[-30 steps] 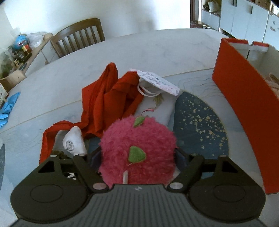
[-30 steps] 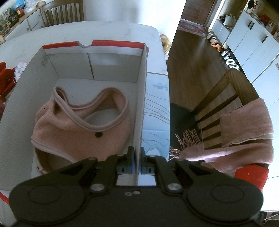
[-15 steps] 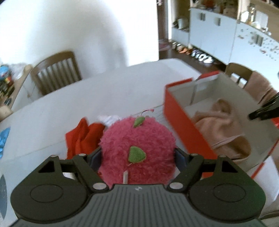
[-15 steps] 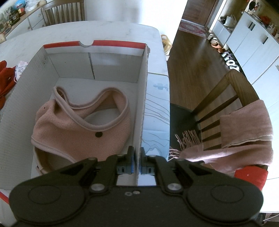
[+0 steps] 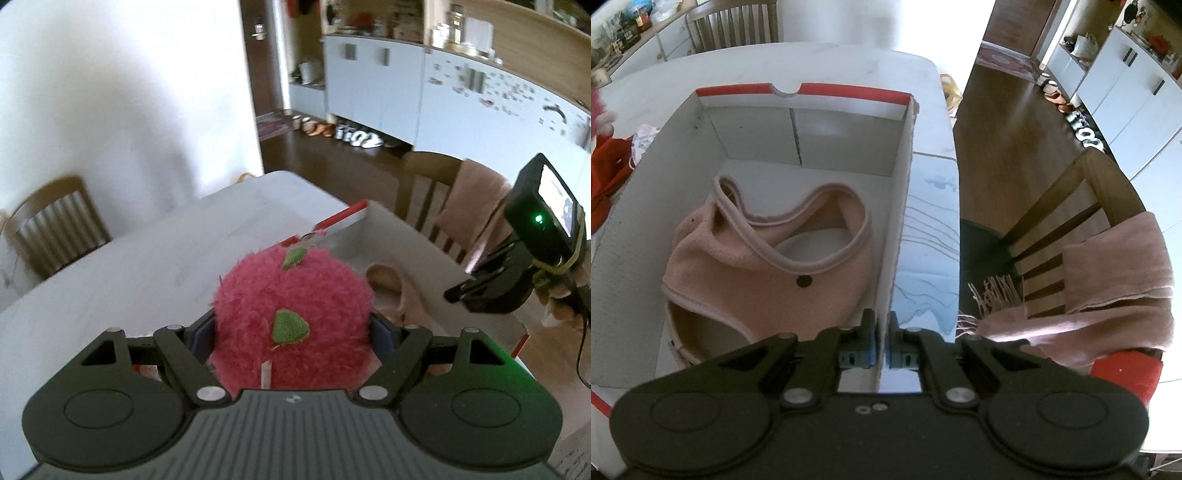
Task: Organize objects
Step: 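Lower the pink ball toy into the box onto the hat and release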
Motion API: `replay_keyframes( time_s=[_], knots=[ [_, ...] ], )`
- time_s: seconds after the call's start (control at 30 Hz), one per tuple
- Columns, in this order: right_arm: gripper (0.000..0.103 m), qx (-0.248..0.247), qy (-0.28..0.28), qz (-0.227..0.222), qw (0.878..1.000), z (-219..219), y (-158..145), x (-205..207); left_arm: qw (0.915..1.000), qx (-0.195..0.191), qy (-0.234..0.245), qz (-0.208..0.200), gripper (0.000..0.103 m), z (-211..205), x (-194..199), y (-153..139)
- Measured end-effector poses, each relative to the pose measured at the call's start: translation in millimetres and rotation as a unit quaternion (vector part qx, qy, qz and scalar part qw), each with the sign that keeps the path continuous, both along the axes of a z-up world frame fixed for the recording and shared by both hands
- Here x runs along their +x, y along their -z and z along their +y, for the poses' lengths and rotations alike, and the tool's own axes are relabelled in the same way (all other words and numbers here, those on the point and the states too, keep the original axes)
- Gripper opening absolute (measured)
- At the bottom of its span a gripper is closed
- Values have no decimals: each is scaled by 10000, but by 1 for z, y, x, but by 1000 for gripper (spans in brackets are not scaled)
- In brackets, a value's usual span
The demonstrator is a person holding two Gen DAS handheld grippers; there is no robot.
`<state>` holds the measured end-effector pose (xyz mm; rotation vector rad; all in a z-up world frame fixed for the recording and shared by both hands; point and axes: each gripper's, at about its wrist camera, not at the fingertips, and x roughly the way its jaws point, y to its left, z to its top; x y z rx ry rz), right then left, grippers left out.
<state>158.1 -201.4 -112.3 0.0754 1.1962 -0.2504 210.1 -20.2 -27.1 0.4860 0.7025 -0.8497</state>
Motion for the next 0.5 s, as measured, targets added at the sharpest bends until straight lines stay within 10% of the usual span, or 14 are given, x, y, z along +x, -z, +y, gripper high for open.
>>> replay_keyframes(
  time_s=[0.5],
  knots=[
    [3, 30, -73, 9, 10000, 3, 1, -4, 9976, 356, 406, 429, 81, -92, 22, 53]
  ],
)
